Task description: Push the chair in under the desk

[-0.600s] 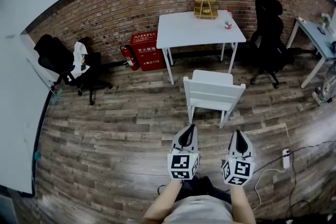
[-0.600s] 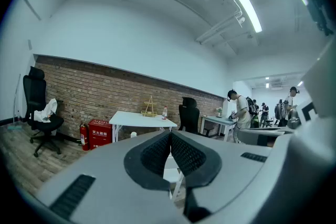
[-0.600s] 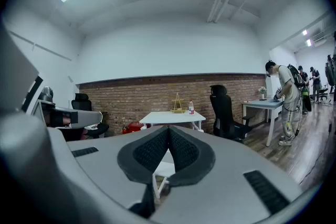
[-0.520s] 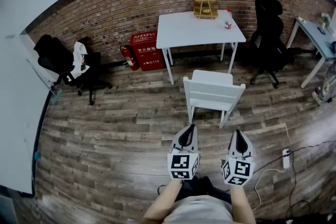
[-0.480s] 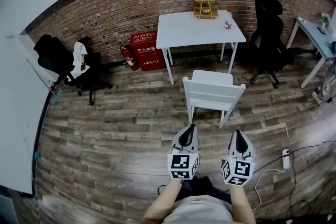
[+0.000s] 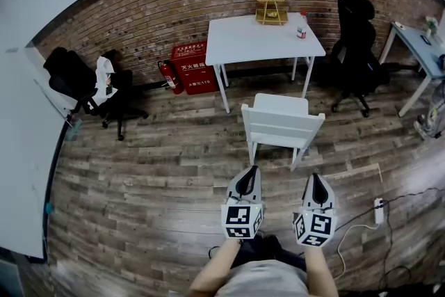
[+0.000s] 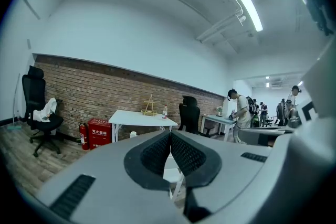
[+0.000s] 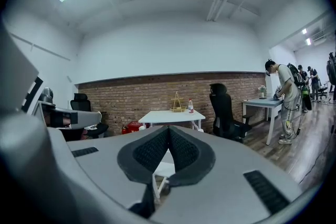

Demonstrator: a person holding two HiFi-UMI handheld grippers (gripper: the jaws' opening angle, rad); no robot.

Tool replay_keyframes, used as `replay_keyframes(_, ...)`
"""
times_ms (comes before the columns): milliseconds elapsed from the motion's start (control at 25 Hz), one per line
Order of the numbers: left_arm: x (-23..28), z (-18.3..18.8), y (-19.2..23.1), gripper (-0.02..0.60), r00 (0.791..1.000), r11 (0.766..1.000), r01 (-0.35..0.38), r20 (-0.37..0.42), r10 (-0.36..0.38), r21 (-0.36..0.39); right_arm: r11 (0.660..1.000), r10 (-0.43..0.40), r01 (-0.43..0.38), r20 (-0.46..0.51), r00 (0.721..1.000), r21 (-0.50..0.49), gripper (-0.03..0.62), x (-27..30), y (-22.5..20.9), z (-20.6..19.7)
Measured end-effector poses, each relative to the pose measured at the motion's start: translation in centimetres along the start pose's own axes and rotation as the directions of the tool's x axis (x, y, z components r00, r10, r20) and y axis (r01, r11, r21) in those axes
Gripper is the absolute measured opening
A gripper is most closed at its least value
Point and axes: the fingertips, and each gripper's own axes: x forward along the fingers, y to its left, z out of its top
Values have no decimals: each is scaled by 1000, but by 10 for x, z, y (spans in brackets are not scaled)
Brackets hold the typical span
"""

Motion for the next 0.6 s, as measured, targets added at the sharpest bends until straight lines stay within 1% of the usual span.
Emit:
replay_keyframes(360,9,-2,3,15,1000,1000,-17,-9,17,2,1000,7,-7,-9,1000,15,17,8,-12,-6)
replay_keyframes(600,16,-2,1,15,999,999,-37,-4,37,-5,1000,19,-19,-10,1000,2,17,13,-24,-5)
